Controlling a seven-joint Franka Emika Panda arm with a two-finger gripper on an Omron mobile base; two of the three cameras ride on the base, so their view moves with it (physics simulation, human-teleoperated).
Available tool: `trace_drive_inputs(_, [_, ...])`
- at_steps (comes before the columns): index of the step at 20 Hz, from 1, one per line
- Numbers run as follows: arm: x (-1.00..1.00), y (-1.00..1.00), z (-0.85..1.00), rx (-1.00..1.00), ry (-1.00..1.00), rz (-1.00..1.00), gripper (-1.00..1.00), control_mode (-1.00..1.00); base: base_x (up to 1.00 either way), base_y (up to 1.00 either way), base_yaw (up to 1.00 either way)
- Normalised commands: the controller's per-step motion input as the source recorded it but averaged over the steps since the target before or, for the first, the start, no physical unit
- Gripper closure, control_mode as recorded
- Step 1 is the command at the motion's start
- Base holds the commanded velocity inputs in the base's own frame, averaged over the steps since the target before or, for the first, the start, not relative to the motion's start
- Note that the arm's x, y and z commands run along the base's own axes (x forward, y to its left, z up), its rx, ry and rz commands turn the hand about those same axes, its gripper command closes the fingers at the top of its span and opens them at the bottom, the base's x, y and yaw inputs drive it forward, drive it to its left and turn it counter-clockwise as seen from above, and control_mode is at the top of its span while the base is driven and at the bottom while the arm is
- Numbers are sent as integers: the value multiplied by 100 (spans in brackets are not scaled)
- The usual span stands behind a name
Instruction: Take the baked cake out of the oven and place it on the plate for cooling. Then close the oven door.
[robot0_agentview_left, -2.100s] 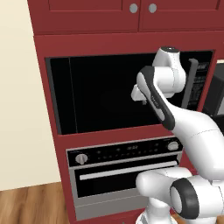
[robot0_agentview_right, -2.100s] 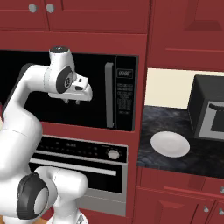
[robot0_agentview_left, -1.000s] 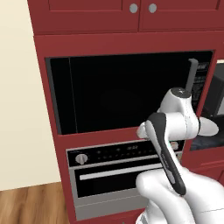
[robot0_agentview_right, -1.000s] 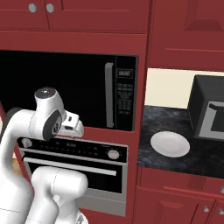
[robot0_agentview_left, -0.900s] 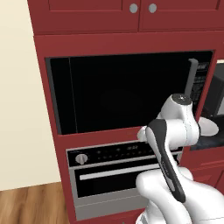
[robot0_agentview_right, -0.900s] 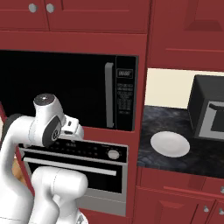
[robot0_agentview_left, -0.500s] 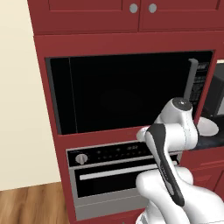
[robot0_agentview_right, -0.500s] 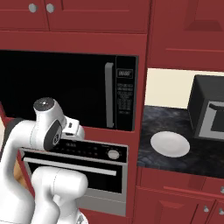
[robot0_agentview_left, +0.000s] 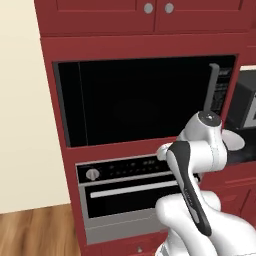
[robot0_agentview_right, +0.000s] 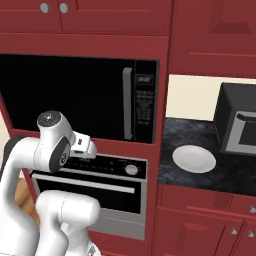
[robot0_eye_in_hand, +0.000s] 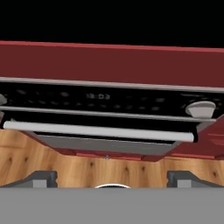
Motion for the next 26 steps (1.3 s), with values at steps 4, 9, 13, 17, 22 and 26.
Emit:
trace_drive_inputs(4, [0, 0, 0, 0, 0, 0, -100, 100, -36, -4, 0])
trace_drive_inputs(9, [0, 0, 0, 0, 0, 0, -100, 100, -31, -46, 11])
trace_drive_inputs(13, [0, 0, 0, 0, 0, 0, -100, 100, -28, -58, 17])
trace_drive_inputs(17, [0, 0, 0, 0, 0, 0, -100, 100, -21, -60, 19])
trace_drive_inputs(22, [0, 0, 0, 0, 0, 0, -100, 100, -1, -51, 24])
trace_drive_inputs(26, [0, 0, 0, 0, 0, 0, -100, 100, 0, -45, 28])
